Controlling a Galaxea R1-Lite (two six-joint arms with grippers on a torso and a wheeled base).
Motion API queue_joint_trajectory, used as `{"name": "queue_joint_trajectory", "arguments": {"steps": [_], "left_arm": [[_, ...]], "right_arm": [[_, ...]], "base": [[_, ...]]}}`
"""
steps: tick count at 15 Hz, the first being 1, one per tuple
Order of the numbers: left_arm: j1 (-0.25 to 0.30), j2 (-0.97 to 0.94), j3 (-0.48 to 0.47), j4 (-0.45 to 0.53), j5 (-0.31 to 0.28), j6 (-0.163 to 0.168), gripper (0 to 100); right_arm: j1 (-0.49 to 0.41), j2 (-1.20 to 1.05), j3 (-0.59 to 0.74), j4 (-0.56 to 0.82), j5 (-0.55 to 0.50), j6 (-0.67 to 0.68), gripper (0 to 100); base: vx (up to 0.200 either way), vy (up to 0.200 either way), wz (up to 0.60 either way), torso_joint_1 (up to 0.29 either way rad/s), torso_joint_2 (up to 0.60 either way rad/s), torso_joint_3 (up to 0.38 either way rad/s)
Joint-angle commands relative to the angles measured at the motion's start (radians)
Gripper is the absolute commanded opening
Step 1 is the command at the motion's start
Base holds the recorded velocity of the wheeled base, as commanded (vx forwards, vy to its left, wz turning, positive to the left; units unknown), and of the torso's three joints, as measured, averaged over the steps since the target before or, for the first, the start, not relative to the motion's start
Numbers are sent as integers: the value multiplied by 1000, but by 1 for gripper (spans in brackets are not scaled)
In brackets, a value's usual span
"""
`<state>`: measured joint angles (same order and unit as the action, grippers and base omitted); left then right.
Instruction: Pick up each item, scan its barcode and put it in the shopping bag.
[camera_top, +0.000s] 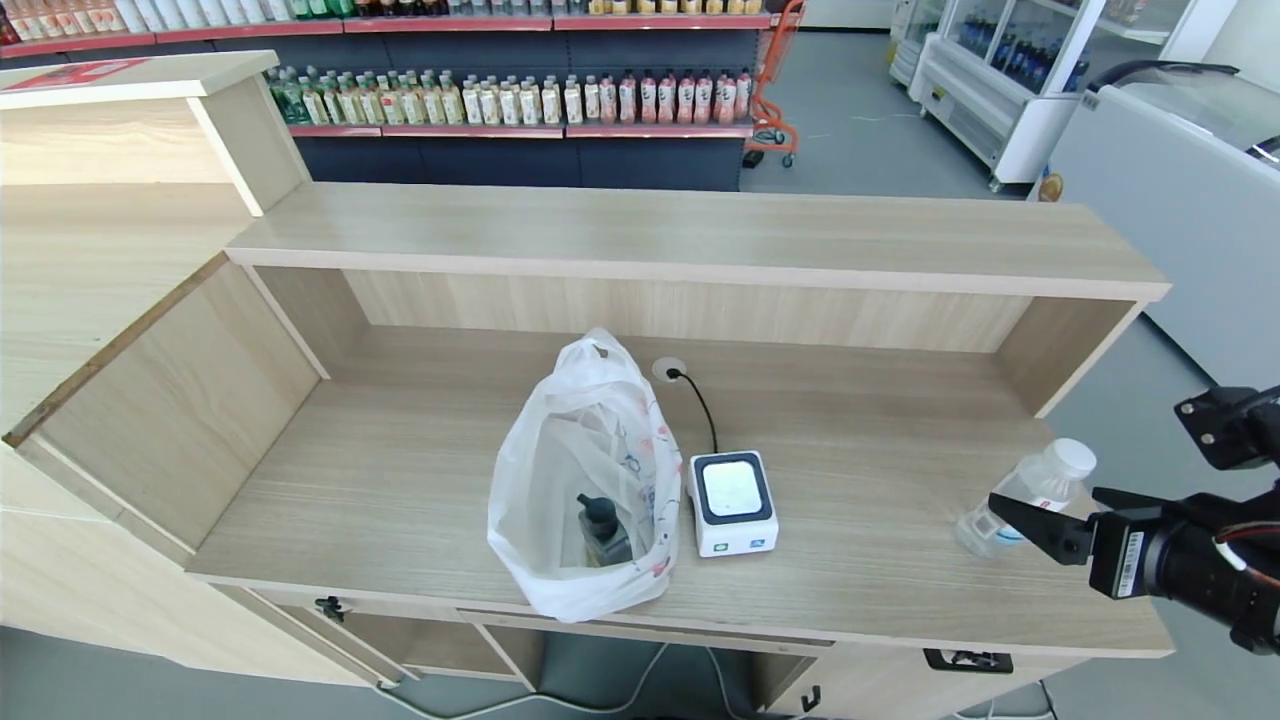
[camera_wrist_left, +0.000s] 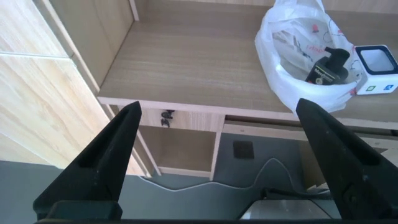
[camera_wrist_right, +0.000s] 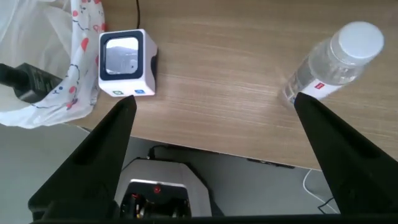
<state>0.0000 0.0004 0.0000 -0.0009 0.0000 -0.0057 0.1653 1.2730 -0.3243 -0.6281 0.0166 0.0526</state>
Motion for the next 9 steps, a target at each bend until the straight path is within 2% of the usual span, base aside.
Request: {"name": "queue_joint_trajectory", "arguments": {"steps": [1,7,9], "left_arm": [[0,1,0,-1,0,0,100],[0,1,0,-1,0,1,100],[0,1,0,-1,0,0,100]], "right_arm": [[0,-7,25,-1,0,0,100],[0,-15,79,-2,2,0,100],[0,-18,82,-2,2,0,100]], "base": [[0,-200,0,7,-2,2],[0,-200,0,3,4,-2],[0,0,0,0,0,0]]}}
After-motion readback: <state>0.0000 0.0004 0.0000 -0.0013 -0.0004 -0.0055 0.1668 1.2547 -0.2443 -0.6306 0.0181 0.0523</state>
